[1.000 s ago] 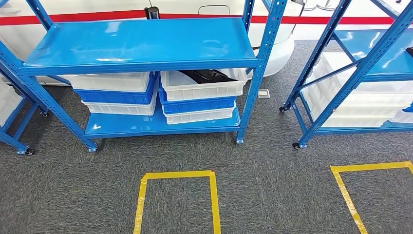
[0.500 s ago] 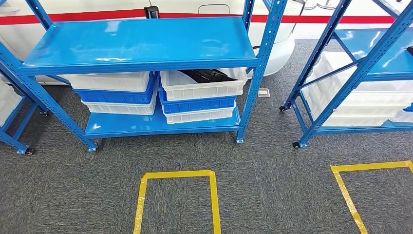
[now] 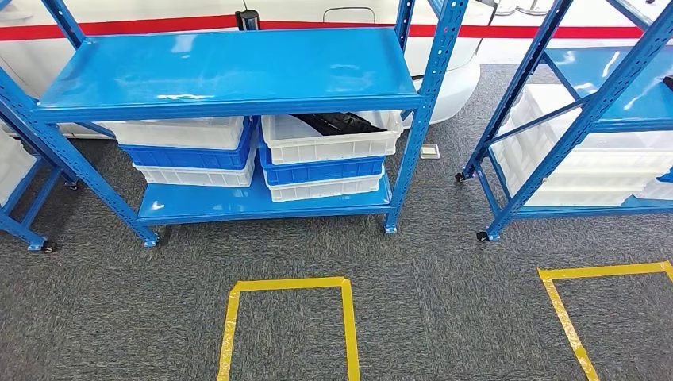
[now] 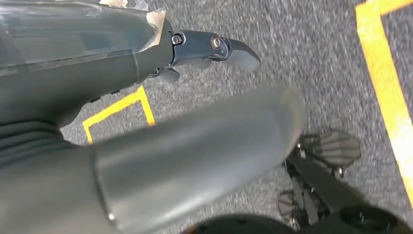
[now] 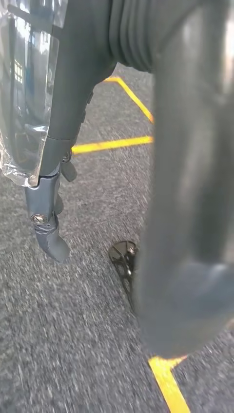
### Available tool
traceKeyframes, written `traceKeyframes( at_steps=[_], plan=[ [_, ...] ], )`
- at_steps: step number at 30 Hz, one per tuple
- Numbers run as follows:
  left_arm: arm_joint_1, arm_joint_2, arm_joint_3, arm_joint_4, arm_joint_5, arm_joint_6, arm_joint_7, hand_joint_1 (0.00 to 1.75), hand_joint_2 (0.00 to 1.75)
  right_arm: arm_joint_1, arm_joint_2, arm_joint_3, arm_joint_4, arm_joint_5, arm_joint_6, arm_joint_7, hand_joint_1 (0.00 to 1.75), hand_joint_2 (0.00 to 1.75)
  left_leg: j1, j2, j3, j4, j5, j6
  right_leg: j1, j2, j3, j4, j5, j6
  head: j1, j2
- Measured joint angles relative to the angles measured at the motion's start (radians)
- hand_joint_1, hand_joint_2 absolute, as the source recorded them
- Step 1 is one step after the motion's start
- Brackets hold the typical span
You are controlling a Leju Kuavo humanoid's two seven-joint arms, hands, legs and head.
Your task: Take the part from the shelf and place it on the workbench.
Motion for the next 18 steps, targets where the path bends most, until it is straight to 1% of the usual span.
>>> traceKeyframes(
  at_steps=[3, 7, 18],
  plan=[
    [0.008, 0.009, -0.043, -0.008, 0.059, -0.014, 0.004, 0.0, 0.0, 0.007, -0.004, 0.013, -0.009, -0.031, 0.016, -0.015, 0.0, 0.0, 0.0, 0.0, 0.0, 0.0, 0.0, 0.0, 0.0, 0.0, 0.0, 0.0, 0.0, 0.0, 0.0, 0.0],
    [0.014, 0.015, -0.074, -0.013, 0.077, -0.018, 0.005, 0.0, 0.0, 0.011, -0.007, 0.022, -0.017, -0.042, 0.02, -0.02, 0.0, 0.0, 0.0, 0.0, 0.0, 0.0, 0.0, 0.0, 0.0, 0.0, 0.0, 0.0, 0.0, 0.0, 0.0, 0.0],
    [0.019, 0.02, -0.096, -0.02, 0.079, -0.018, 0.006, 0.0, 0.0, 0.015, -0.01, 0.028, -0.024, -0.043, 0.02, -0.02, 0.0, 0.0, 0.0, 0.0, 0.0, 0.0, 0.0, 0.0, 0.0, 0.0, 0.0, 0.0, 0.0, 0.0, 0.0, 0.0]
  ],
)
